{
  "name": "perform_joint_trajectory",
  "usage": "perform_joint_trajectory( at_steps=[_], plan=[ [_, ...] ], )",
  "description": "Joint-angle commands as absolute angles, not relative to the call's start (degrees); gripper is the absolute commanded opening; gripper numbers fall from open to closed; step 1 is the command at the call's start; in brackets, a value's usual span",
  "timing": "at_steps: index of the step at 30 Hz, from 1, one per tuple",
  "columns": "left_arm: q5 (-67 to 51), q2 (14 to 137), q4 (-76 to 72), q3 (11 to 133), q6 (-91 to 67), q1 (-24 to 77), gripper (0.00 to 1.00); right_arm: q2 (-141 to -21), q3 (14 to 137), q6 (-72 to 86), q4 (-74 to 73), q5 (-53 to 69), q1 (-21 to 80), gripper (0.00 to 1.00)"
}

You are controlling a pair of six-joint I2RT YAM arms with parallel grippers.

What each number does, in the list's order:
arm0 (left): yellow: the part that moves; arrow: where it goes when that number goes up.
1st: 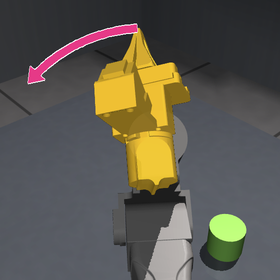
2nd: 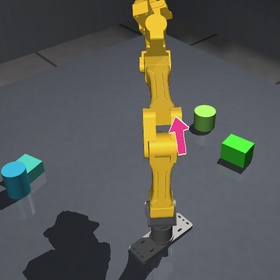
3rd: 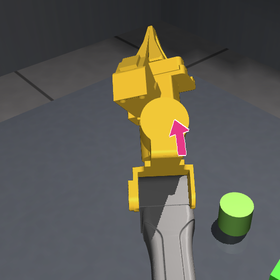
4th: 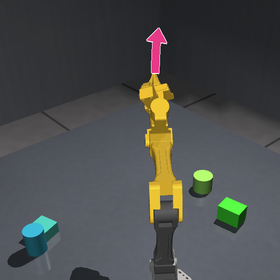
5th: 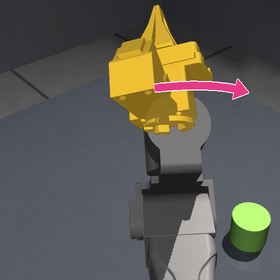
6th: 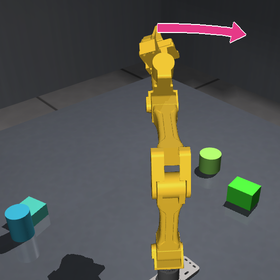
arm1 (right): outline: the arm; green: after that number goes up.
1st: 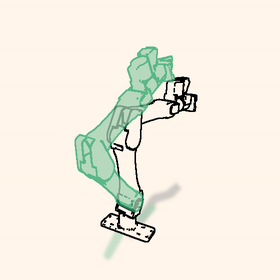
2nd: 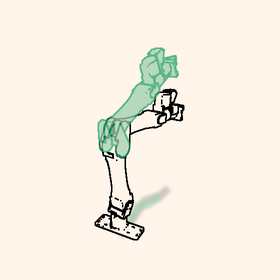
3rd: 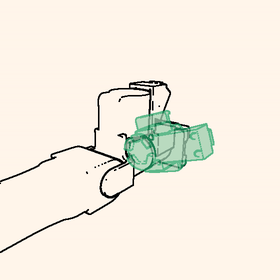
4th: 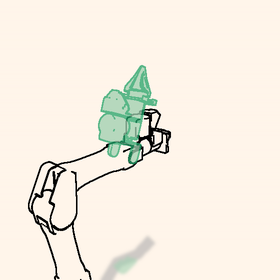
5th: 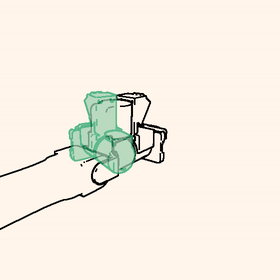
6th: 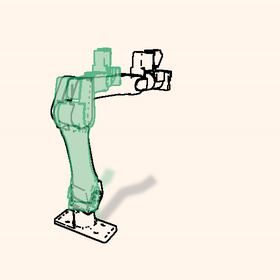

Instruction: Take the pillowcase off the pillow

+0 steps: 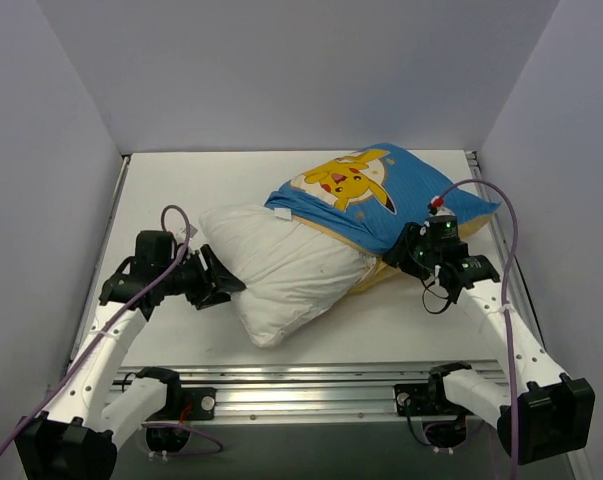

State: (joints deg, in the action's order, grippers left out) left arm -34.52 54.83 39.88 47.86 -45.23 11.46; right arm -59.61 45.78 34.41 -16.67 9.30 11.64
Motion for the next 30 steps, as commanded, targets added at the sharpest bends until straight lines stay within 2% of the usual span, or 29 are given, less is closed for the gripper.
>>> perform_joint_trajectory(
  at_steps=[1,3,4,6,9,17,25,27,29,30],
  plan=[
    [-28.3,51.2,46.5,50.2,-39.9,9.6,0.7,-56.3,50.7,25.8,-19.0,7.5,10.1,0.46],
    [-26.2,52.1,47.1,53.2,-38.4,9.5,0.99,-55.0,52.7,24.3,-19.2,8.3,11.2,0.63],
    [-25.2,52.9,47.5,57.1,-37.2,9.4,0.94,-55.0,55.2,23.5,-19.8,9.0,11.6,0.67],
    [-22.7,56.0,46.7,61.0,-36.5,9.4,0.94,-56.0,58.1,20.8,-20.1,10.3,13.4,0.75],
    [-19.3,62.0,44.5,68.0,-36.6,9.2,0.94,-60.2,63.7,17.6,-21.1,11.2,16.7,0.83],
    [-20.7,84.8,32.6,74.4,-40.3,9.4,0.94,-78.4,81.0,10.8,-20.6,3.9,31.0,0.89],
    [-24.9,94.7,26.9,71.6,-41.0,12.9,0.96,-102.0,103.1,5.5,-21.7,-10.4,40.3,0.9],
    [-25.1,94.7,23.2,69.3,-41.8,13.9,0.88,-109.0,107.4,4.9,-23.5,-12.4,41.3,0.9],
    [-26.3,94.5,20.9,65.8,-43.2,15.0,0.71,-115.0,113.6,4.0,-26.9,-15.6,42.1,0.9],
    [-26.6,94.3,18.4,64.8,-43.5,15.5,0.47,-117.0,115.4,3.7,-28.7,-15.8,42.4,0.9]
  ],
)
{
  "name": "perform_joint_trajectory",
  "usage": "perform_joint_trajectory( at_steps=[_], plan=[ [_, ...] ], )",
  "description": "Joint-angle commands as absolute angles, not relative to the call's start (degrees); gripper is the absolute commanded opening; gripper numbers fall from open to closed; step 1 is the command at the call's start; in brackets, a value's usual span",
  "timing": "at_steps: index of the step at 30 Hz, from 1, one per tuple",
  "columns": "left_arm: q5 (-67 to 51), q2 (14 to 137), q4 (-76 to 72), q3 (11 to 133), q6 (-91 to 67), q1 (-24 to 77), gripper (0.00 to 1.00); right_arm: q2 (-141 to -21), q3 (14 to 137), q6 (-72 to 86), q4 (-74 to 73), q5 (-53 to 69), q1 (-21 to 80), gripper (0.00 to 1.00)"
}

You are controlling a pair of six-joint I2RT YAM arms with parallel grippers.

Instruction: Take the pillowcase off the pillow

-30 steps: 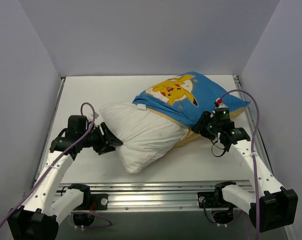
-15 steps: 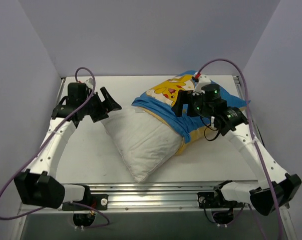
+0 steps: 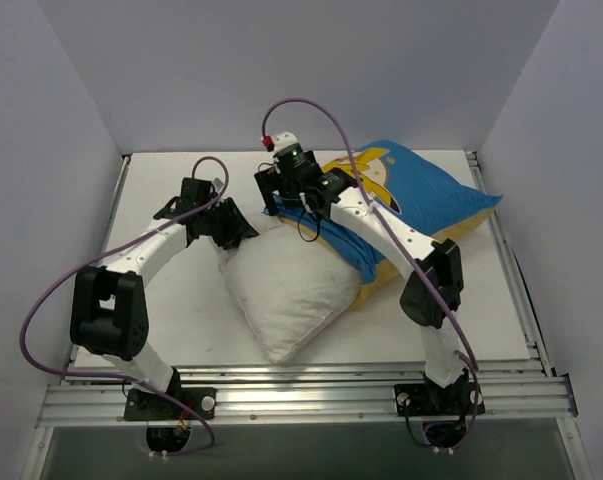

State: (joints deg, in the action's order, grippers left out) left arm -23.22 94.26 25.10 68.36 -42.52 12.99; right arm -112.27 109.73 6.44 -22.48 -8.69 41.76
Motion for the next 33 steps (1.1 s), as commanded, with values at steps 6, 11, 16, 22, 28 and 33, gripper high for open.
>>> perform_joint_trajectory(
  at_steps=[6,11,16,22,28,33],
  plan=[
    [-26.8,91.9,12.4,58.5,-43.0,17.1,0.02,-125.7,119.1,3.4,-33.1,-24.0,42.4,0.53],
    [-21.9,86.7,18.4,60.4,-38.9,16.3,0.02,-123.8,116.9,4.5,-36.6,-35.2,35.6,0.0],
    [-13.8,79.5,24.7,64.6,-35.9,16.2,0.02,-116.6,115.3,14.3,-30.9,-27.4,20.1,0.0],
    [-11.7,72.5,33.1,67.1,-34.8,12.3,0.02,-113.4,117.7,23.0,-29.4,-22.2,3.4,0.0],
    [-8.9,65.7,42.4,71.7,-30.9,2.9,0.02,-110.2,114.7,25.9,-25.0,-17.8,-2.6,0.0],
    [-9.6,72.8,40.1,75.7,-30.4,2.9,0.02,-108.0,108.2,24.5,-15.2,-1.0,2.3,0.0]
  ],
)
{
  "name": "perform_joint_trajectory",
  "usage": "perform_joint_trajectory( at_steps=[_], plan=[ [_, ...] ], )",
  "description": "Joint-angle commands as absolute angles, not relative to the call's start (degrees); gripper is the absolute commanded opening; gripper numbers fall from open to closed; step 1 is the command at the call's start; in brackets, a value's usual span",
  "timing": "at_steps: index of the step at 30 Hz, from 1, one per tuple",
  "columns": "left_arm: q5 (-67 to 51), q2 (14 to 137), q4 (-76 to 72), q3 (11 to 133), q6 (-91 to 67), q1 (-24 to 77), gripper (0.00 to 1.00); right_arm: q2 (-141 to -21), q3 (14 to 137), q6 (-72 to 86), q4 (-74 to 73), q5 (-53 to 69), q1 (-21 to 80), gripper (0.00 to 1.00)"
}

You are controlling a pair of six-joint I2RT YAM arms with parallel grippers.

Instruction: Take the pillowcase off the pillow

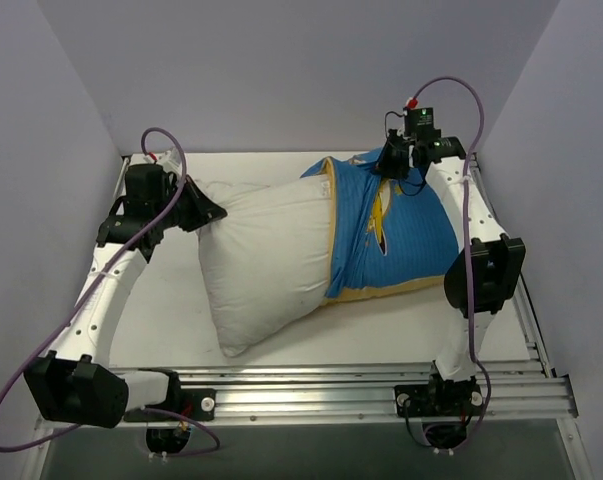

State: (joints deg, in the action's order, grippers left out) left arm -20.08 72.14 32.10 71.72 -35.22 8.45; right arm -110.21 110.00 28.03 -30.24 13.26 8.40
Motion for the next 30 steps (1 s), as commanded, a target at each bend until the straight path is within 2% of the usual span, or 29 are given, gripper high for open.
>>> perform_joint_trajectory(
  at_steps=[1,2,3,5,6,7,9,11,12,15,20,23,30],
  plan=[
    [-9.8,74.6,38.4,76.1,-30.7,3.0,0.02,-108.1,107.8,24.0,-14.9,1.7,4.6,0.01],
    [-10.5,76.4,35.4,77.6,-31.0,3.0,0.02,-108.1,107.9,23.2,-14.9,4.0,6.0,0.04],
    [-12.5,80.7,34.5,79.0,-31.3,3.0,0.02,-108.0,108.1,21.8,-15.4,4.7,7.1,0.17],
    [-13.9,85.1,32.6,82.3,-31.3,3.4,0.03,-107.3,107.6,21.1,-16.6,5.6,9.6,0.34],
    [-14.1,88.0,32.6,85.7,-30.9,3.7,0.11,-105.7,107.0,20.6,-16.8,5.7,10.2,0.41],
    [-14.9,89.0,32.7,87.1,-30.4,4.0,0.38,-104.5,105.9,20.2,-16.9,5.5,10.9,0.53],
    [-14.6,89.3,33.4,90.2,-27.0,6.0,0.65,-100.5,101.9,19.3,-16.7,3.7,14.4,0.62],
    [-10.5,88.2,35.5,91.4,-23.0,8.5,0.89,-97.6,98.5,18.6,-16.7,1.8,19.0,0.66],
    [-9.0,86.7,36.1,91.5,-18.6,10.1,0.93,-94.6,94.8,18.8,-16.6,0.2,20.4,0.66],
    [-1.7,82.4,36.9,88.6,-11.3,18.2,0.98,-89.0,86.6,21.1,-16.0,-3.5,25.6,0.67],
    [10.3,75.8,29.3,73.5,-3.8,36.4,0.96,-81.2,74.3,27.5,-15.0,-9.1,31.6,0.67],
    [14.3,73.4,24.7,66.8,-0.3,43.3,0.96,-77.3,66.7,31.4,-12.5,-9.2,31.8,0.67],
    [17.6,77.1,20.1,62.7,5.9,48.8,0.96,-79.6,67.5,28.0,-13.8,-10.7,30.7,0.72]
  ],
)
